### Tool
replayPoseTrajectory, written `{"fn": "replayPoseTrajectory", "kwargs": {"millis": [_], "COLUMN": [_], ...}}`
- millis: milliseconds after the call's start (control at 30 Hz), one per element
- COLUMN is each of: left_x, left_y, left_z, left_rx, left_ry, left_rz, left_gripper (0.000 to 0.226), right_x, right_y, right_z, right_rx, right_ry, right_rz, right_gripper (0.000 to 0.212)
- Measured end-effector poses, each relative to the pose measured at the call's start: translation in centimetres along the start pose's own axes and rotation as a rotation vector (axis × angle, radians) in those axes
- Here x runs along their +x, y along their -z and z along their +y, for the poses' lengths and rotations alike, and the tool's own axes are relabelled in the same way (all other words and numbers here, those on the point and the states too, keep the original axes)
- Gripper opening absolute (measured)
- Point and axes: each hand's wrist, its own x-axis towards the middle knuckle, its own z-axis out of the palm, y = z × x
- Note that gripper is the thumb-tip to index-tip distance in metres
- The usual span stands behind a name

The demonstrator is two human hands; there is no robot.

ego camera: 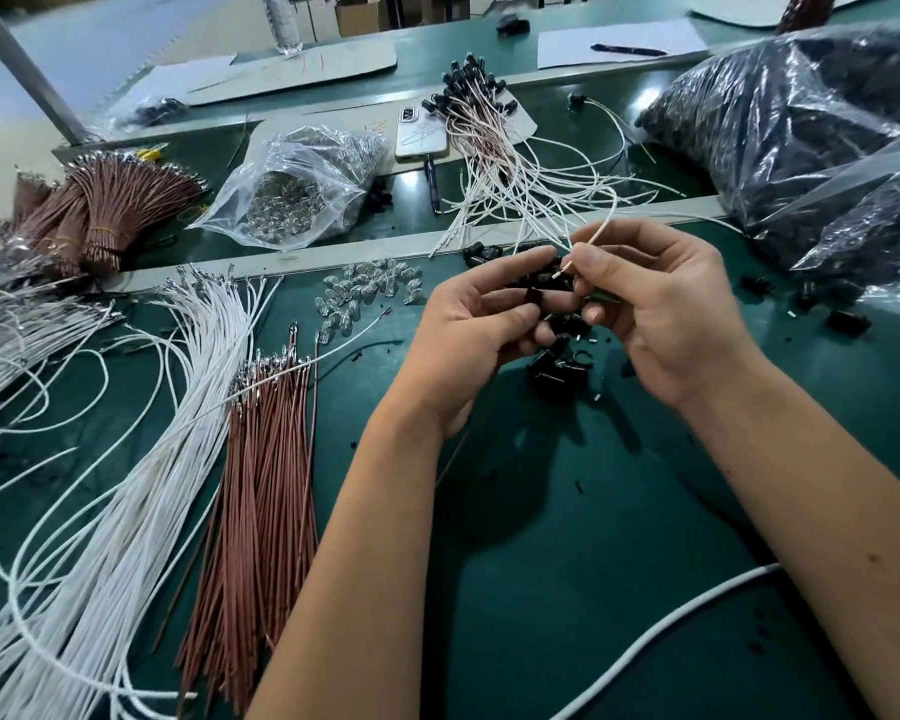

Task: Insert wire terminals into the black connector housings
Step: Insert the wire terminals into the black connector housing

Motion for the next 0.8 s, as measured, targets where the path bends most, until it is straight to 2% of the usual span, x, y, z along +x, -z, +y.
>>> {"fn": "replayPoseTrajectory", "kwargs": {"millis": [133, 467, 800], "left_x": [-0.1, -0.2, -0.4], "left_y": [0.1, 1.0, 0.8], "left_z": [0.1, 0.3, 0.5], "left_rx": [-0.041, -0.144, -0.167], "left_ry": [0.051, 0.129, 0.127], "left_rz": [0.027, 0.045, 0.075], "left_gripper": [0.019, 0.026, 0.016], "right_x": [0.1, 0.3, 0.4], "right_y": [0.2, 0.4, 0.7], "right_z": [0.1, 0.5, 0.5], "right_rx": [-0.074, -0.173, -0.217], "right_ry": [0.037, -0.001, 0.033], "right_rz": [0.003, 0.012, -0.005], "right_gripper": [0.011, 0.012, 0.01]}}
